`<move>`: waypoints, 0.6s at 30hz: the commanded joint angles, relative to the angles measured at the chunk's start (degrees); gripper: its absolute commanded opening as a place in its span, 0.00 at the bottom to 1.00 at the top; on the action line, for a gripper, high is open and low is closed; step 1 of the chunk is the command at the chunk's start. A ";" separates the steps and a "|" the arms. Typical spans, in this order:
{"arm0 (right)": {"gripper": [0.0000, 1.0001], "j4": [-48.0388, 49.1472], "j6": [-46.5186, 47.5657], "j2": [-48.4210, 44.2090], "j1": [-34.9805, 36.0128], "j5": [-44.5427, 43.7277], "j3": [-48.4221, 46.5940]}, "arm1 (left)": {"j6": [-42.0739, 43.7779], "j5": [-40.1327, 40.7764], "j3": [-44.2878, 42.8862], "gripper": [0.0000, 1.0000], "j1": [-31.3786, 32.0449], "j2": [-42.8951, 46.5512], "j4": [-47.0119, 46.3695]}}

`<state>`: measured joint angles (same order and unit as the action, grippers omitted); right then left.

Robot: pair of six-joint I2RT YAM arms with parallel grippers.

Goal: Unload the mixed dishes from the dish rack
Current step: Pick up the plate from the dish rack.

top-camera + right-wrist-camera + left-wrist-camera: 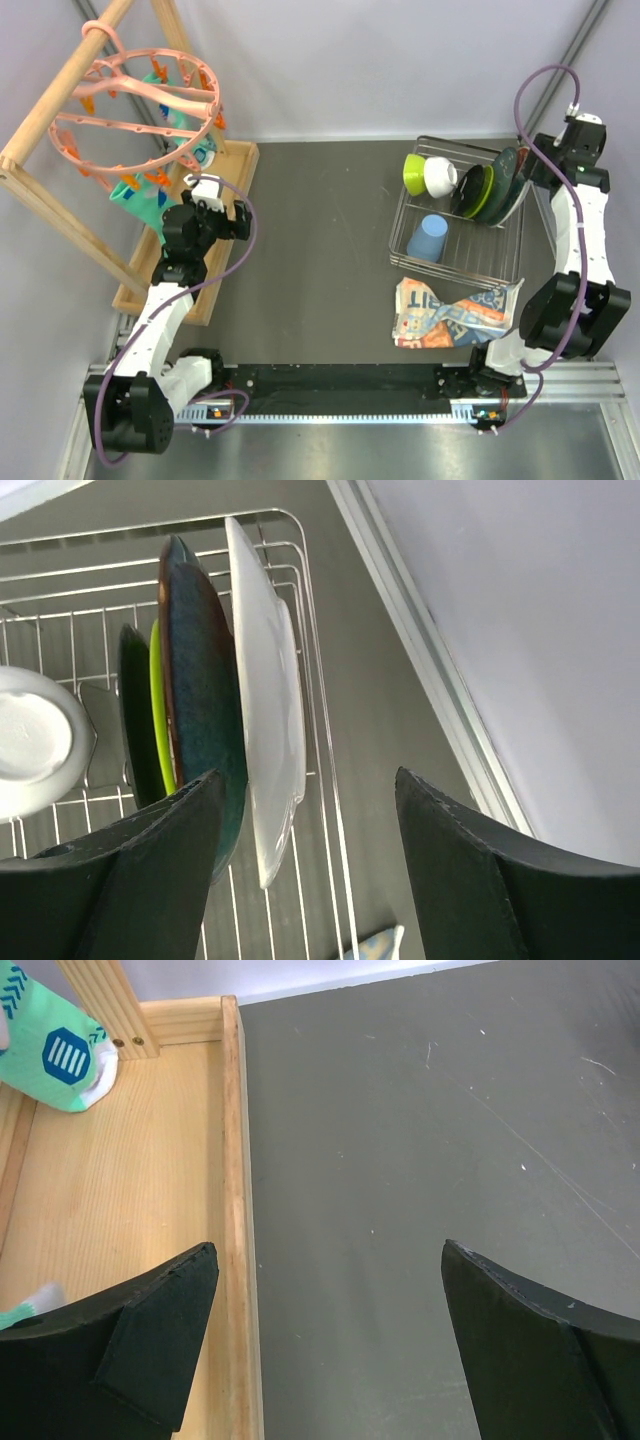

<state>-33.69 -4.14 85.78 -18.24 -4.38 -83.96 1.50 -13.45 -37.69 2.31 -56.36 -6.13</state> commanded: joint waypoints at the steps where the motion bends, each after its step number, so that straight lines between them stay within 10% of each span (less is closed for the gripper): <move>1: 0.68 3.37 0.01 0.44 -0.66 0.95 0.64 | 0.17 -1.05 0.34 0.96 0.07 0.81 -3.62; 18: 0.64 6.27 0.27 4.22 -0.66 2.89 2.58 | 0.00 -1.14 0.78 0.97 0.07 0.55 -4.15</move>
<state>-30.94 -4.12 89.08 -18.24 -2.72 -81.38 1.50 -13.74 -37.10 2.31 -56.36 -6.48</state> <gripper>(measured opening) 0.642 0.966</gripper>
